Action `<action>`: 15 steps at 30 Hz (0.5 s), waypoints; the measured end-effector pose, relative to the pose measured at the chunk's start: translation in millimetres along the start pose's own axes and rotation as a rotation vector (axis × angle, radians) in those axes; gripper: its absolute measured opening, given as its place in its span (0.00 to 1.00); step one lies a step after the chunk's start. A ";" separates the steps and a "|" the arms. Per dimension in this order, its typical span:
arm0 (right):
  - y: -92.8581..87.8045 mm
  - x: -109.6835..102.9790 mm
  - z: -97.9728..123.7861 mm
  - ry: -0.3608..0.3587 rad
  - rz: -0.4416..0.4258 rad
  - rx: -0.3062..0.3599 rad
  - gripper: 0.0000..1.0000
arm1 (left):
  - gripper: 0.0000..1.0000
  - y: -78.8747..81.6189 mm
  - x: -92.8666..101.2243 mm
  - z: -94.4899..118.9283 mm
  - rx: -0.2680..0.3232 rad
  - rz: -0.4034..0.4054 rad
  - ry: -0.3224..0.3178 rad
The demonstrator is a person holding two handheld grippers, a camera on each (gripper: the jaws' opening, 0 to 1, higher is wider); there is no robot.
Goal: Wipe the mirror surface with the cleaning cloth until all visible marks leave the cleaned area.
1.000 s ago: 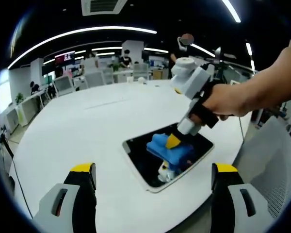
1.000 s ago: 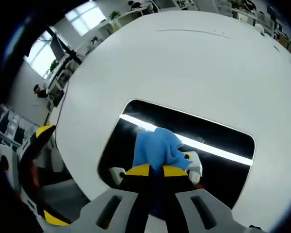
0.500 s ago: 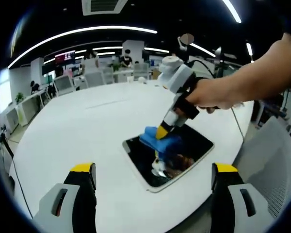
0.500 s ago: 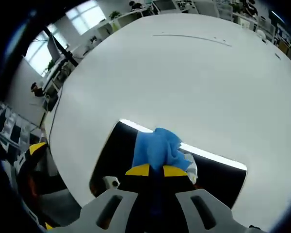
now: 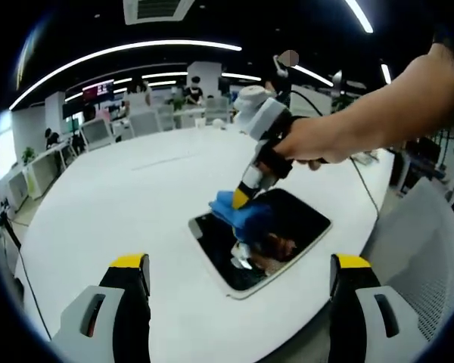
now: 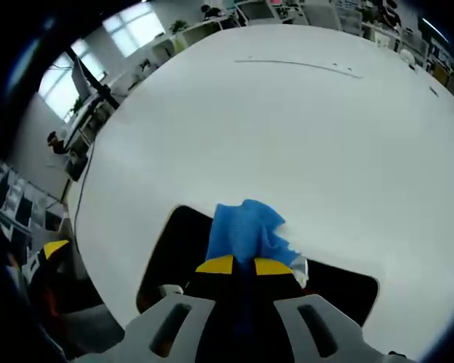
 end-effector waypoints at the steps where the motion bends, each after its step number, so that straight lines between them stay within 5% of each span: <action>1: 0.0 -0.1 0.0 0.003 0.008 0.000 0.02 | 0.99 0.3 -0.7 0.3 0.003 0.003 0.004; 15: 5.2 3.6 -2.1 0.022 0.028 -0.018 0.01 | 0.99 0.5 -5.4 1.4 0.014 0.012 0.034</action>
Point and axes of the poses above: the point that each gripper's makers call its tool centre point, and the gripper's own axes: z roughly backward along the fingers, x roughly to its right, y roughly out of its top, the point moved 3 cm from there along z, roughly backward along the fingers, and after that the axes turned 14 degrees about -z, right-handed, at the moved point
